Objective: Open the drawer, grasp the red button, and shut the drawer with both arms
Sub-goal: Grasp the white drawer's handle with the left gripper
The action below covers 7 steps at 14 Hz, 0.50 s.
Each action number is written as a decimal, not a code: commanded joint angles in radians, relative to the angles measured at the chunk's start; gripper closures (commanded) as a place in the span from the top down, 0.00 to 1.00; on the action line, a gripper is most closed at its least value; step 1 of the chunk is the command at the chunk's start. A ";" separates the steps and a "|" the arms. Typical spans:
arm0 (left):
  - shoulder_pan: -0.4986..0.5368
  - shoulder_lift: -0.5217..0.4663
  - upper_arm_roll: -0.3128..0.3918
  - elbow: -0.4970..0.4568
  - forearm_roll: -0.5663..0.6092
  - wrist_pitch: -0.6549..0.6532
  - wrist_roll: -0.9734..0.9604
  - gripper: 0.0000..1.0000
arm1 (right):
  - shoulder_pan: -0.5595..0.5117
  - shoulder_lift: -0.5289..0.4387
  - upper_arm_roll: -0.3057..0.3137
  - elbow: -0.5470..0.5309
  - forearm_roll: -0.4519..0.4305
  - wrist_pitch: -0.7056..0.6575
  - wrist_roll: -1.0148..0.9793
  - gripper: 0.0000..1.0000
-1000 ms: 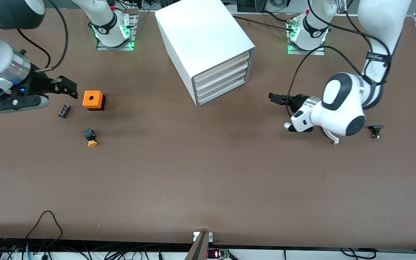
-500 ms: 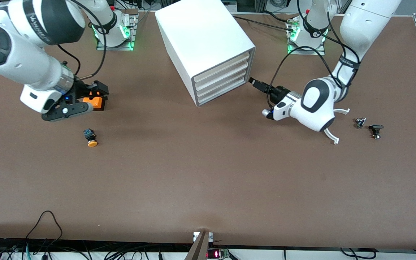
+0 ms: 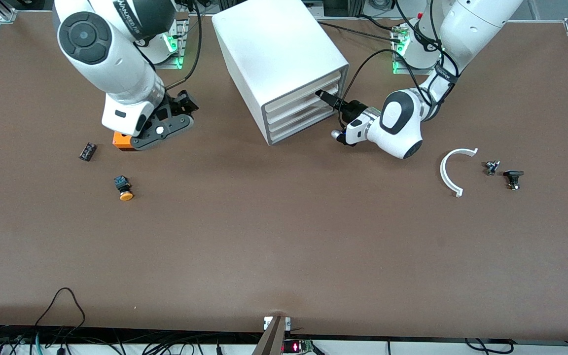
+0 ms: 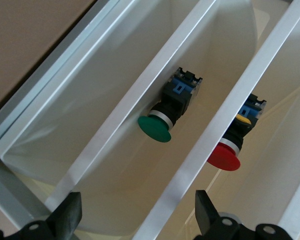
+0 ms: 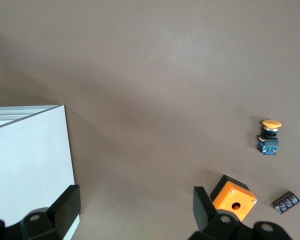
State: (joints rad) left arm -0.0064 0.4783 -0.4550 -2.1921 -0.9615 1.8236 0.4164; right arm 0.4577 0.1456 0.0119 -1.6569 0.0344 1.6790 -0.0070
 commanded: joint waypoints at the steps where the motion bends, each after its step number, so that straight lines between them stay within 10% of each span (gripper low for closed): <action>1: 0.011 -0.023 -0.014 -0.035 -0.028 0.032 0.050 0.89 | 0.042 0.023 -0.009 0.026 0.009 -0.001 0.001 1.00; 4: 0.011 -0.021 -0.013 -0.046 -0.028 0.052 0.168 0.04 | 0.090 0.038 -0.009 0.060 0.010 -0.002 0.002 1.00; 7: 0.014 -0.023 -0.011 -0.046 -0.011 0.074 0.177 0.00 | 0.153 0.055 -0.009 0.100 0.004 -0.004 0.001 1.00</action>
State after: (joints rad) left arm 0.0032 0.4698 -0.4631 -2.2049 -0.9818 1.8458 0.5547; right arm 0.5693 0.1750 0.0125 -1.6108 0.0347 1.6843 -0.0071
